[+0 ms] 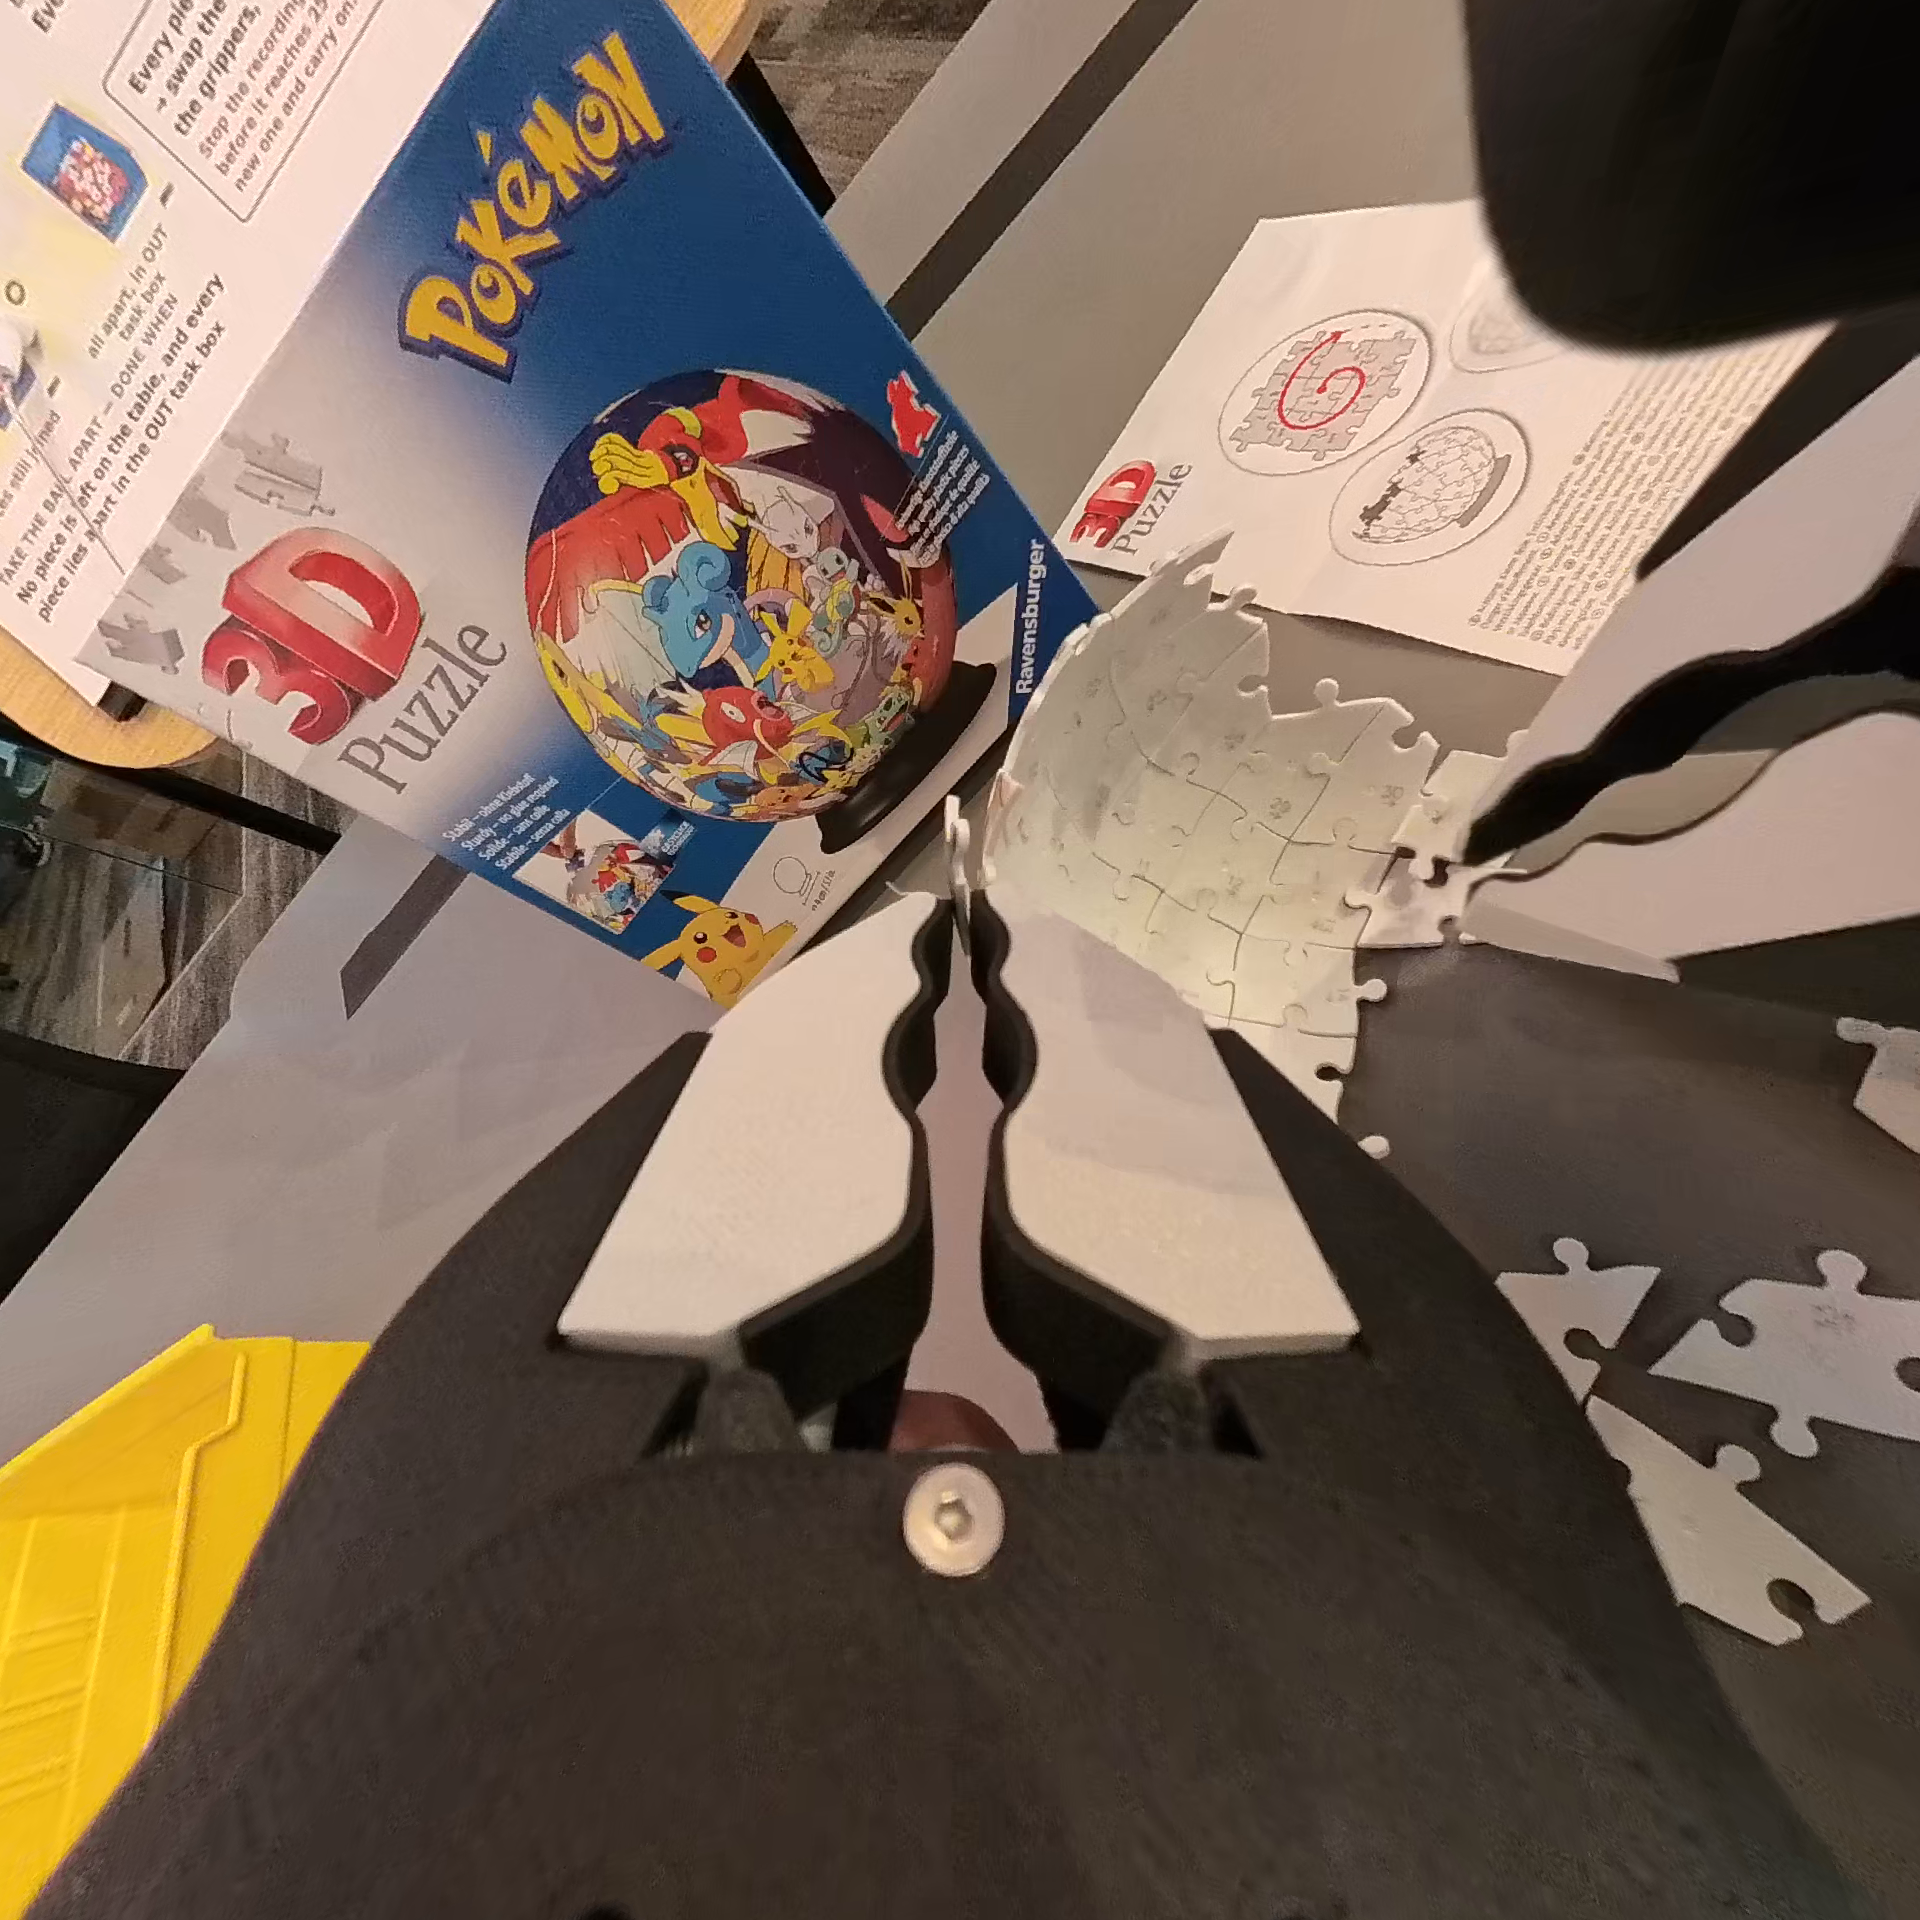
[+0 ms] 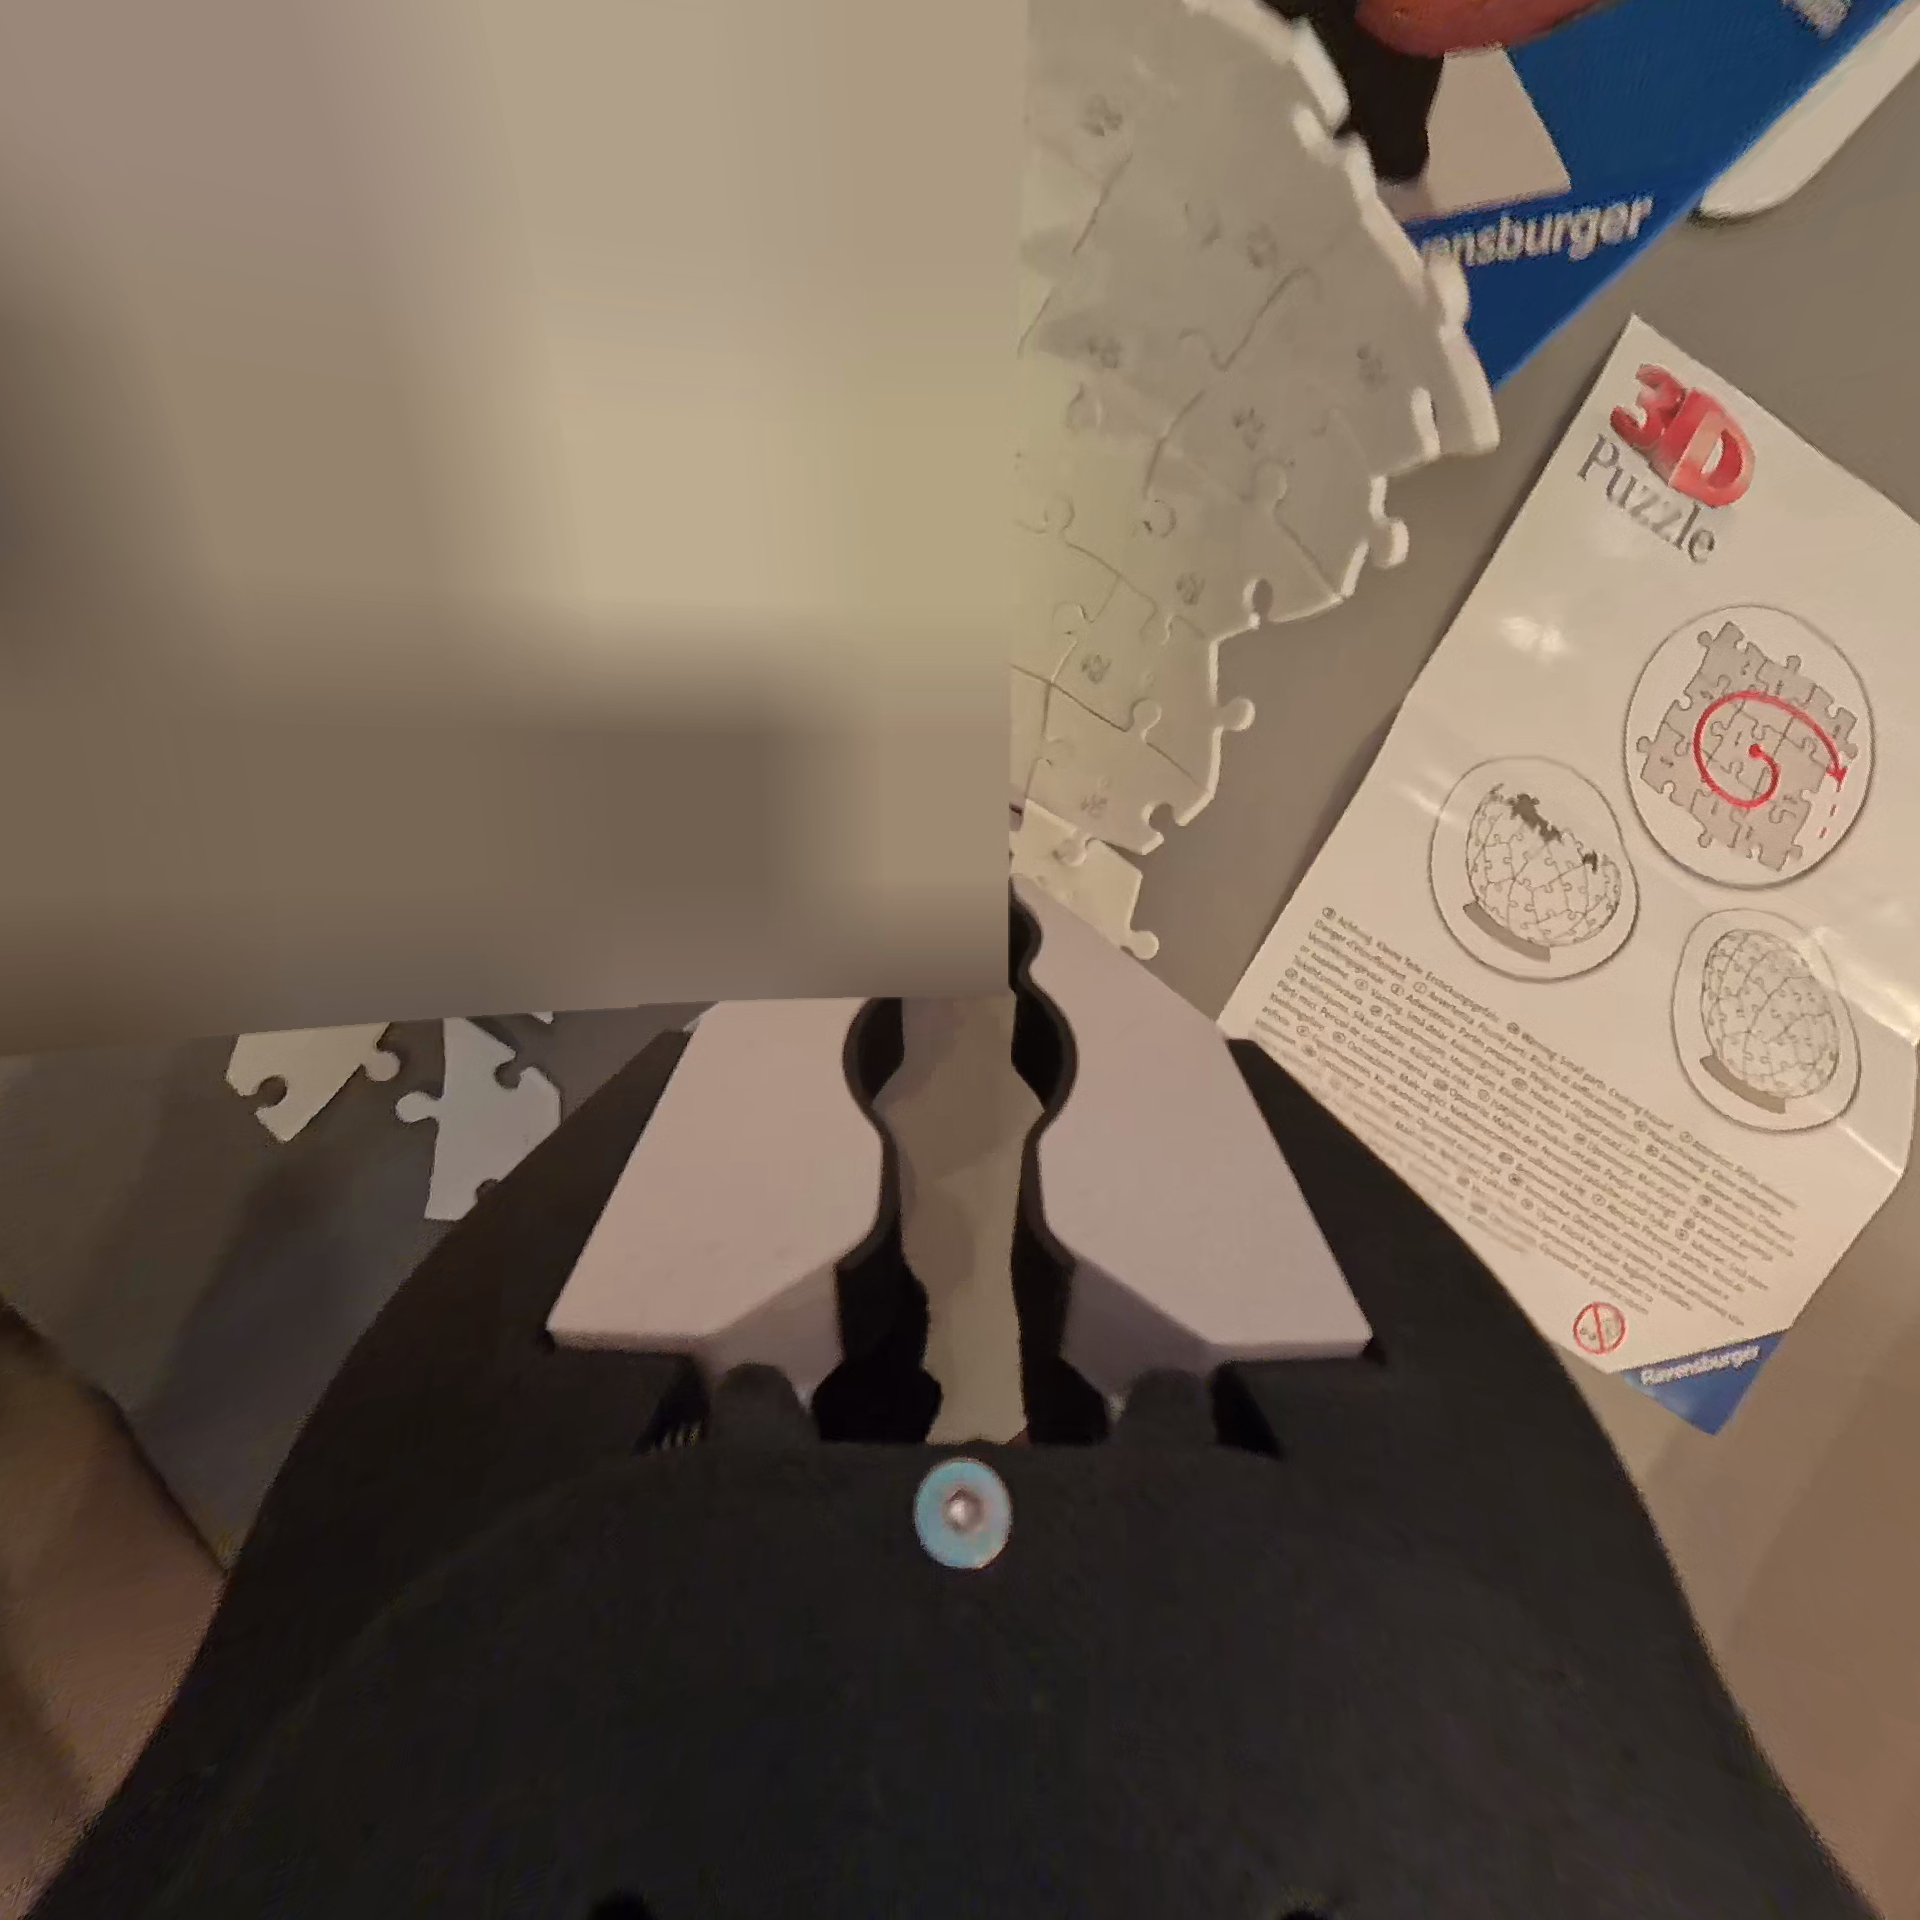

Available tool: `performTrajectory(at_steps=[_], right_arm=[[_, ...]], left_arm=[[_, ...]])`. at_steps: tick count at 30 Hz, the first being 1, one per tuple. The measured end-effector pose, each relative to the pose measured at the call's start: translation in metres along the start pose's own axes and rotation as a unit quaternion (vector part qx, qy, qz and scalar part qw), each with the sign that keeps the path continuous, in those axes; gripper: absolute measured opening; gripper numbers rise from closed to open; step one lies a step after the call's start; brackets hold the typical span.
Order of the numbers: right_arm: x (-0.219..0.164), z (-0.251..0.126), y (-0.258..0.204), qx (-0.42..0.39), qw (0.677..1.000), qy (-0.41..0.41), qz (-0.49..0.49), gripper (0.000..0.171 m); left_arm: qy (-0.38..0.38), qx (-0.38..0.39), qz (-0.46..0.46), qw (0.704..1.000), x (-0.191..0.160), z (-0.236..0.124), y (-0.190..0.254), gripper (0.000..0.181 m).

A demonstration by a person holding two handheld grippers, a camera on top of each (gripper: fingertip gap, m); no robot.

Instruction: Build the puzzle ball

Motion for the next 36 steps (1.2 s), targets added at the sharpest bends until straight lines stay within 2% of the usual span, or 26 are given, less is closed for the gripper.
performTrajectory(at_steps=[4,12,31,36], right_arm=[[0.009,0.005,0.002,0.002,0.999,0.018,-0.046,0.0],[0.015,0.025,0.013,0.034,0.997,-0.02,-0.071,0.0],[0.016,0.026,0.012,0.058,0.991,-0.034,-0.118,0.0],[0.017,0.026,0.01,0.058,0.984,-0.047,-0.16,0.0]], left_arm=[[0.0,0.0,0.001,1.0,0.0,0.0,0.0,0.003],[0.0,0.001,0.002,1.0,0.0,0.0,0.0,0.003],[0.005,-0.001,0.001,1.0,0.002,0.0,0.001,0.003],[0.009,-0.002,0.001,1.0,0.004,0.0,0.001,0.003]])
Point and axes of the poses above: each gripper's, where its closed fingertips meet, z out along the fingers, x out of its top, y = z × x across the jaws, the point moved 7 cm from there along -z, back along the fingers, and after that the axes turned 3 degrees about y, right-handed, at the moved point
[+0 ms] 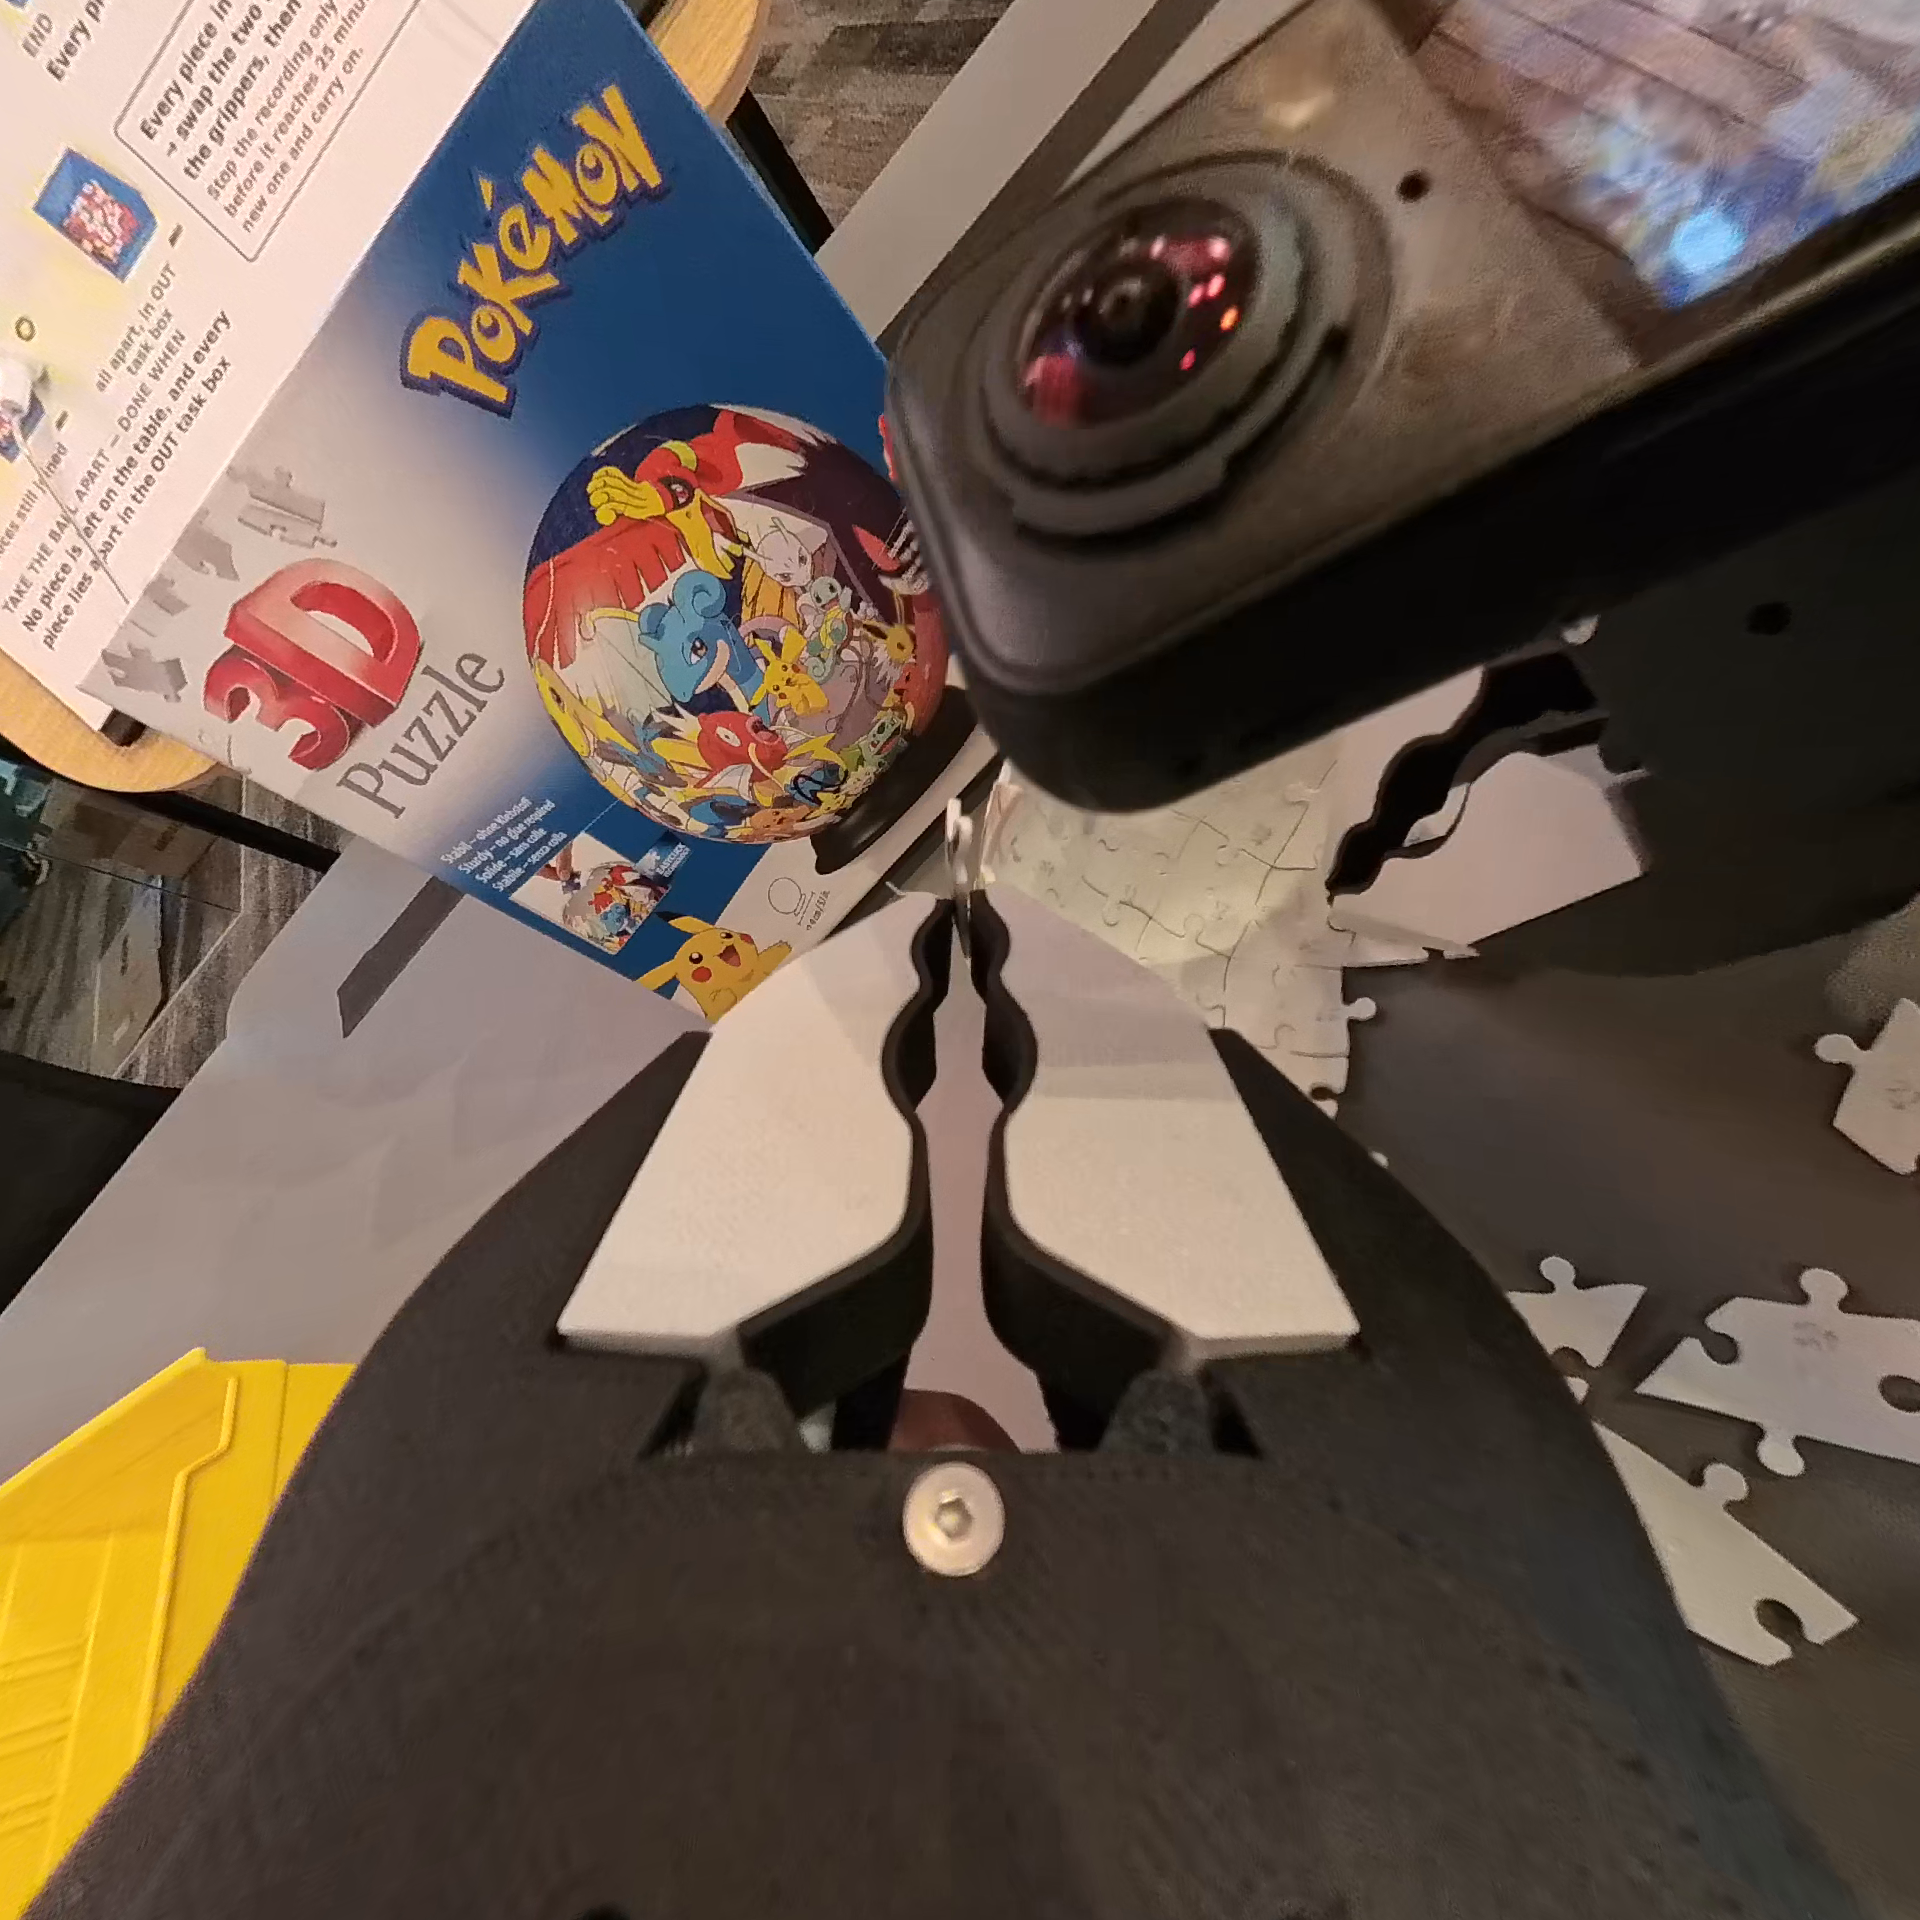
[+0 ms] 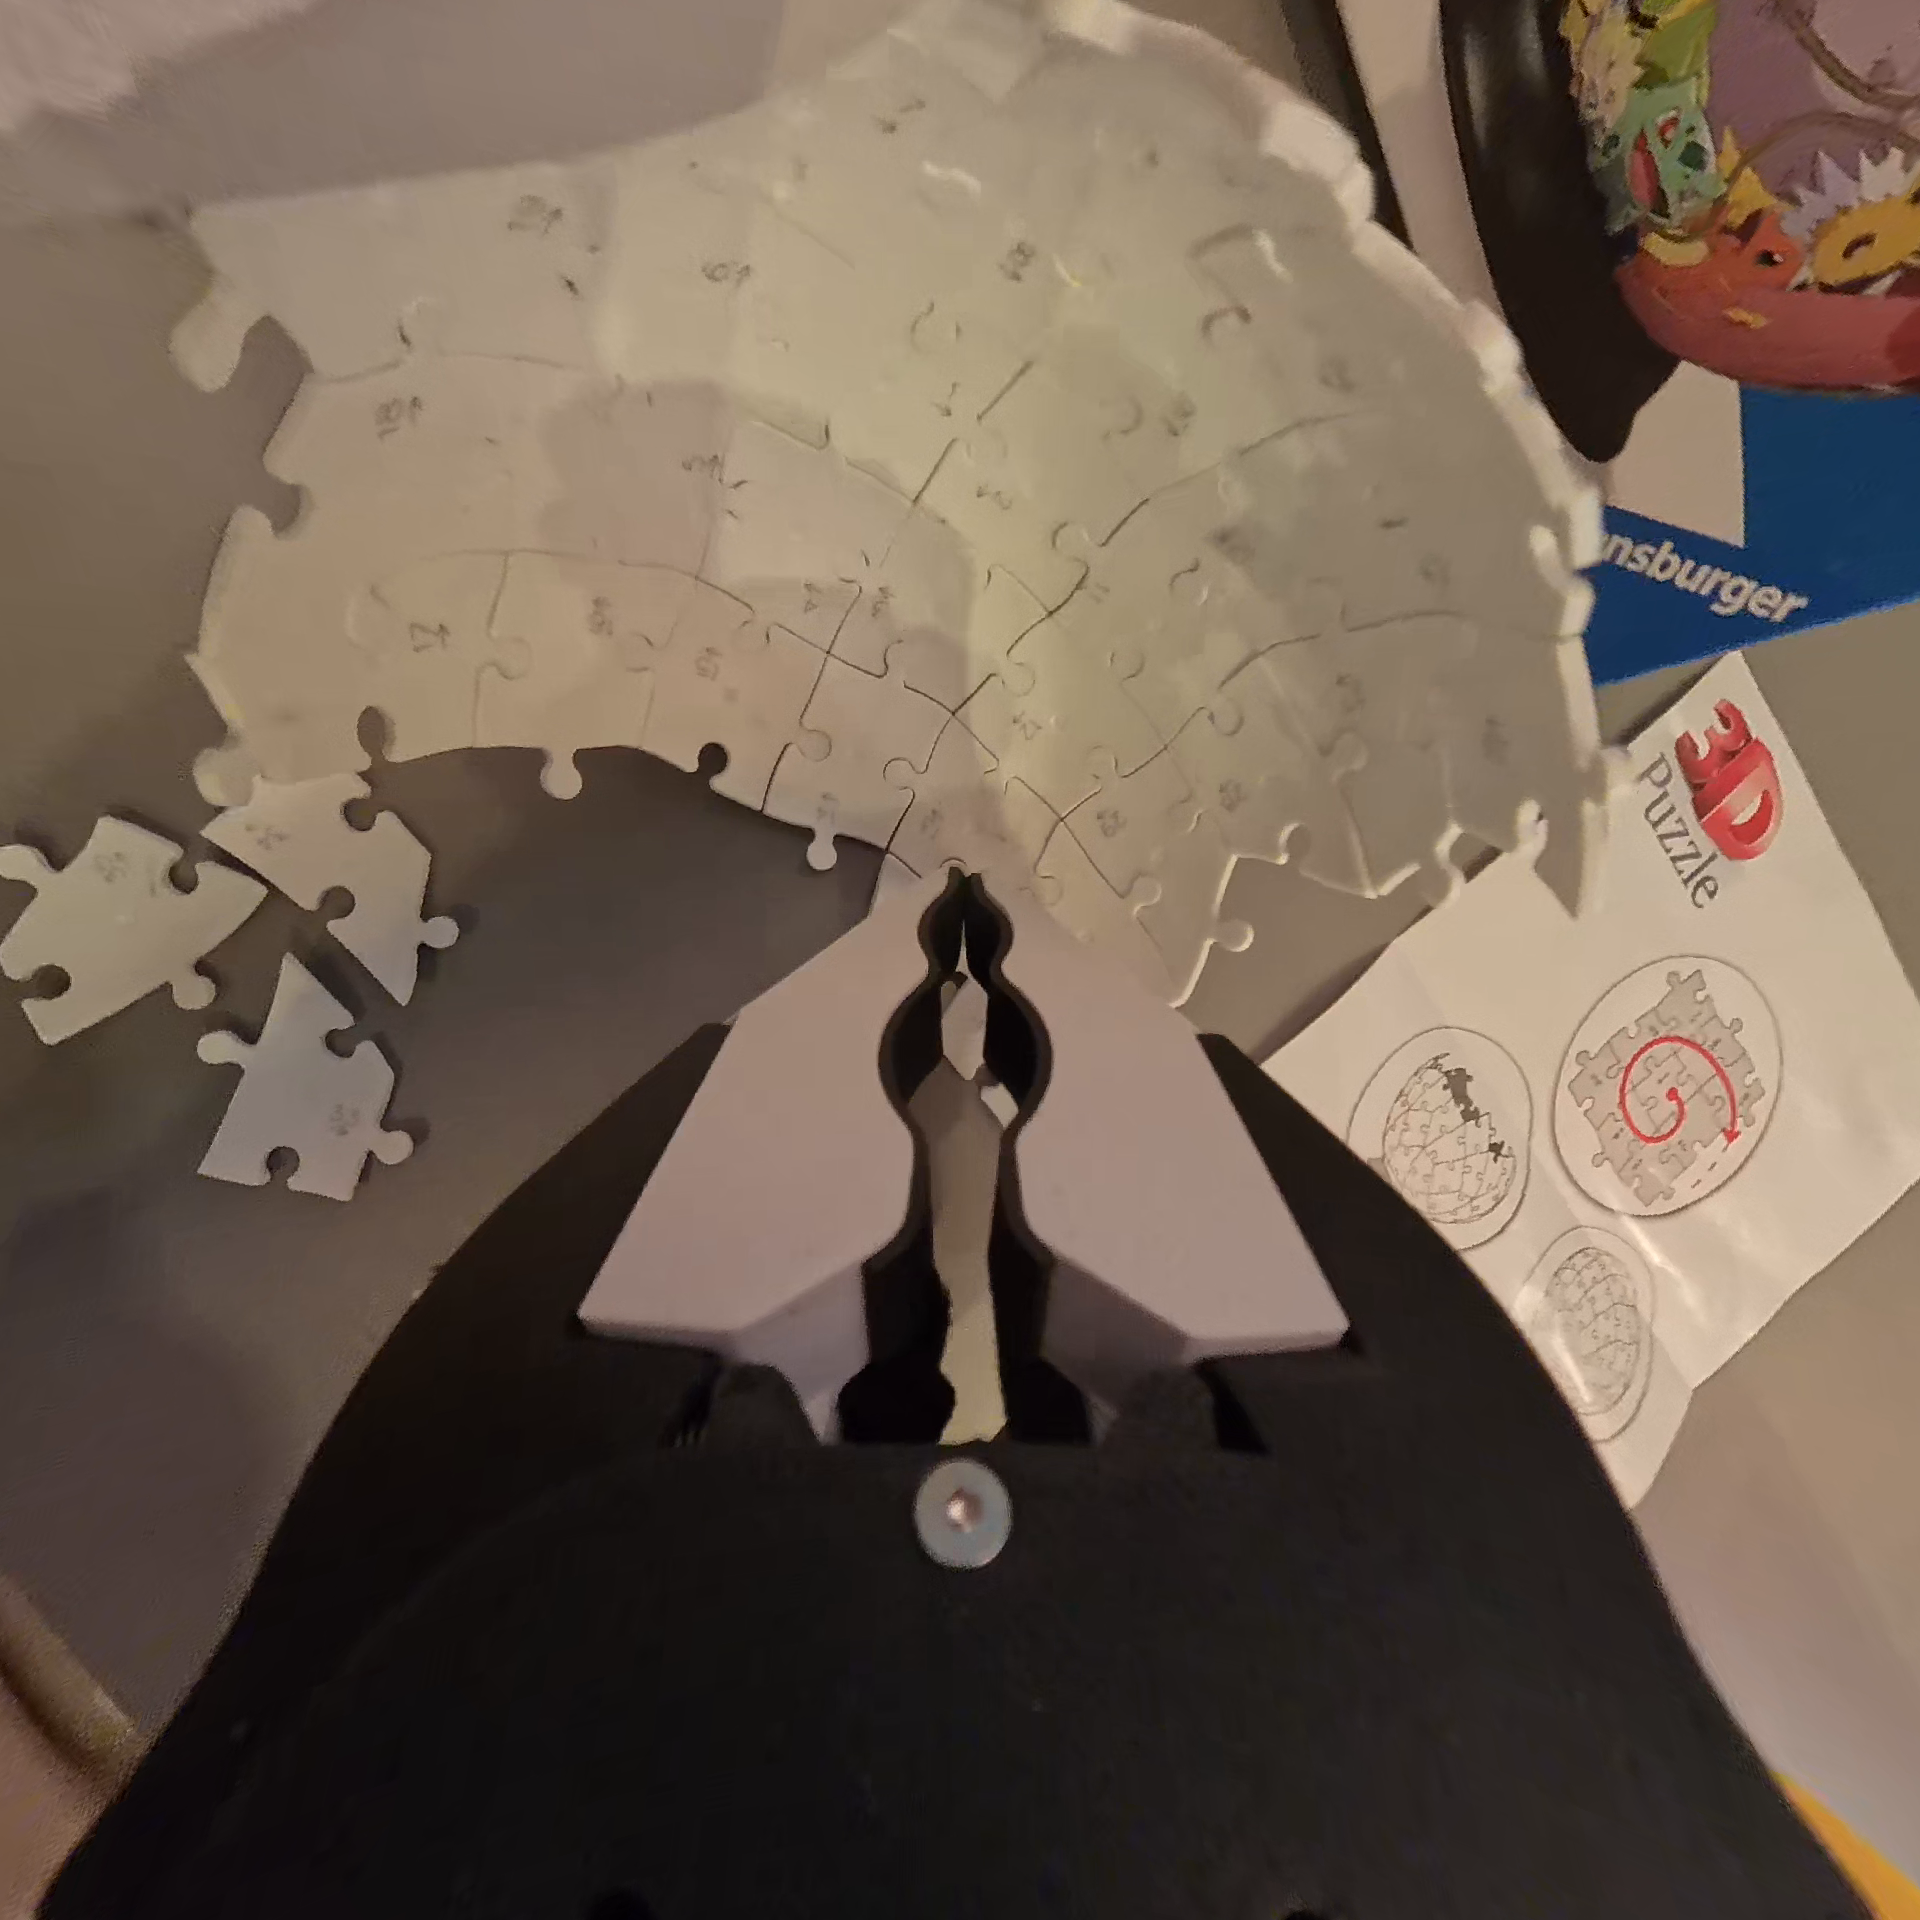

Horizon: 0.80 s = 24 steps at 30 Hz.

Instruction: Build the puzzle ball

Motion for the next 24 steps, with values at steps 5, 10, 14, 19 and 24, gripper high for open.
performTrajectory(at_steps=[5,10,14,19,24], right_arm=[[0.004,0.001,0.001,0.018,0.999,-0.015,-0.022,0.0],[0.007,0.003,0.002,0.036,0.998,-0.041,-0.029,0.0],[0.009,0.004,0.003,0.049,0.997,-0.059,-0.032,0.0],[0.012,0.005,0.007,0.077,0.993,-0.087,-0.023,0.0],[0.016,0.006,0.007,0.08,0.99,-0.111,-0.032,0.0]], left_arm=[[0.009,-0.007,-0.013,1.0,0.0,-0.001,-0.002,0.003],[0.034,-0.017,-0.039,0.999,0.002,-0.004,-0.006,0.002],[0.053,-0.026,-0.055,0.997,0.003,-0.007,-0.008,0.005],[0.081,-0.036,-0.088,0.992,0.005,-0.013,-0.017,0.007],[0.09,-0.038,-0.113,0.989,-0.002,-0.018,-0.029,0.01]])
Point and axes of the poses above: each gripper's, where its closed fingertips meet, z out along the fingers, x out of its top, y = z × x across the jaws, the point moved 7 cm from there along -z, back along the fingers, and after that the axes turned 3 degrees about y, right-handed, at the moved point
